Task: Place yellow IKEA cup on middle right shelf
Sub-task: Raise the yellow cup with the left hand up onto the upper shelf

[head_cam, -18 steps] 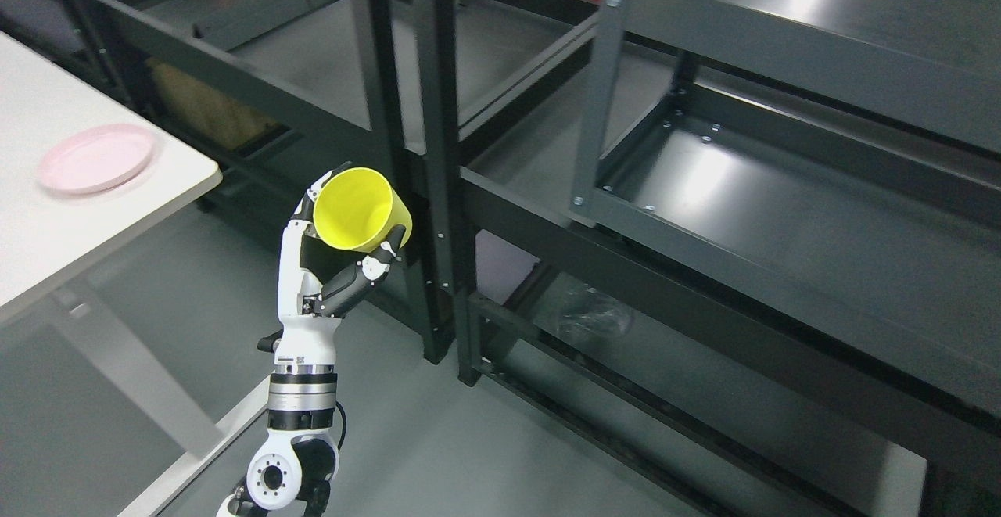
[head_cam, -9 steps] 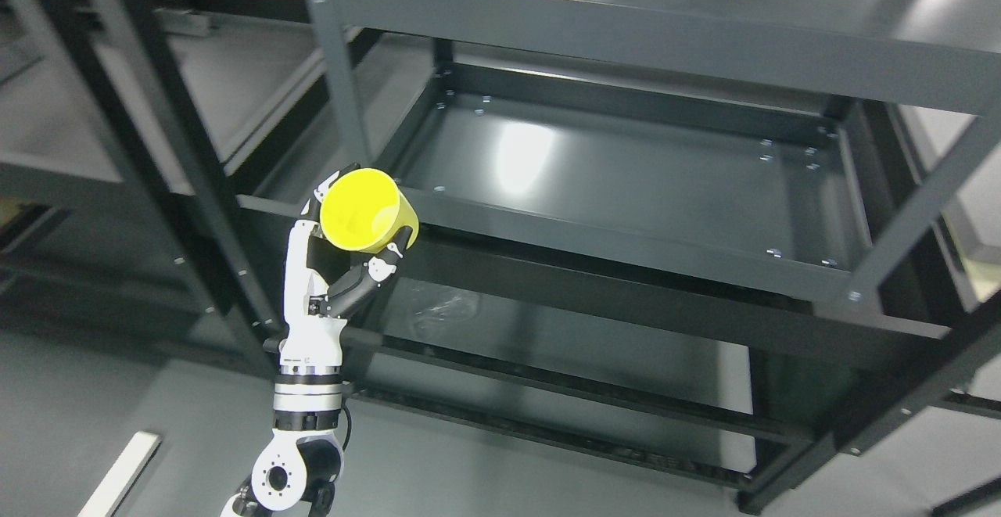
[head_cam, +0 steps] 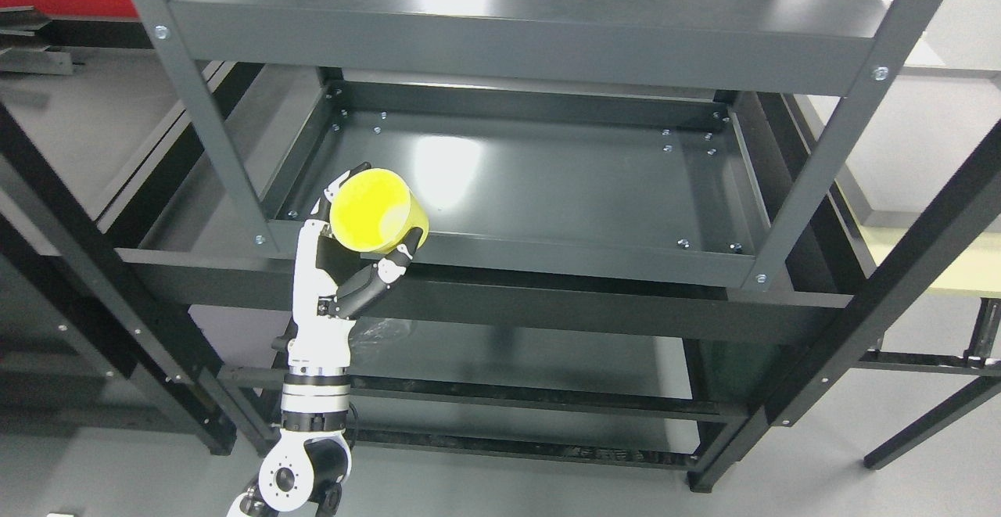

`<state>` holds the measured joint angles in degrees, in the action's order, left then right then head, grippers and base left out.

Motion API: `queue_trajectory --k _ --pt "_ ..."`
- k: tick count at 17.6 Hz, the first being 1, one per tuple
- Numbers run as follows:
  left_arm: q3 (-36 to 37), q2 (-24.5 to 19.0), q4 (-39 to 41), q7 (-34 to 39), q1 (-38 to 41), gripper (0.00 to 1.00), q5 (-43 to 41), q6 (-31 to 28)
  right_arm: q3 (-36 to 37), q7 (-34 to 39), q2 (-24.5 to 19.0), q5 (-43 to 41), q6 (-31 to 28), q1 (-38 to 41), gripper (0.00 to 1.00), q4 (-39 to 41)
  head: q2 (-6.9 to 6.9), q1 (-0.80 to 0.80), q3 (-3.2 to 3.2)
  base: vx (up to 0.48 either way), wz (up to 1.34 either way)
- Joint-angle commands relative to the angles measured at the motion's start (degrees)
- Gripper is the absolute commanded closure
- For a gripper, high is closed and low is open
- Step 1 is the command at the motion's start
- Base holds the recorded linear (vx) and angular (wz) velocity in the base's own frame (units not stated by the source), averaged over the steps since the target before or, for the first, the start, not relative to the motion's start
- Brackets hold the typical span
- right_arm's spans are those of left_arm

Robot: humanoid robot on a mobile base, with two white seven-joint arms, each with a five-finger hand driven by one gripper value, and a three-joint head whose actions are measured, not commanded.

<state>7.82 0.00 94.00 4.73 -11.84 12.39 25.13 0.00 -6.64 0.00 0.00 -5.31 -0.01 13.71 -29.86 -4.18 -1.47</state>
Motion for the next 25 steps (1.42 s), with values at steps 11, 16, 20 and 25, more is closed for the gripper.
queue_trajectory --k 11,16,20,25 --pt "9.8 -1.0 4.9 -4.2 -4.1 0.99 0.0 19.9 -1.0 0.0 1.0 -1.4 0.0 0.8 0.01 0.0 0.01 0.00 0.00 0.055 -0.07" --pt "8.4 -1.0 7.2 -4.2 -13.7 1.00 0.0 19.9 -1.0 0.0 1.0 -1.4 0.0 0.8 0.01 0.0 0.01 0.00 0.00 0.021 -0.01" --pt "9.4 -1.0 7.2 -4.2 -20.2 1.00 0.0 19.9 -1.1 0.0 1.0 -1.4 0.0 0.8 0.01 0.0 0.01 0.00 0.00 0.013 -0.01" --pt "14.6 -1.0 7.1 -3.5 -28.2 1.00 0.0 19.9 -1.0 0.0 1.0 -1.4 0.0 0.8 0.01 0.0 0.01 0.00 0.00 0.019 0.00"
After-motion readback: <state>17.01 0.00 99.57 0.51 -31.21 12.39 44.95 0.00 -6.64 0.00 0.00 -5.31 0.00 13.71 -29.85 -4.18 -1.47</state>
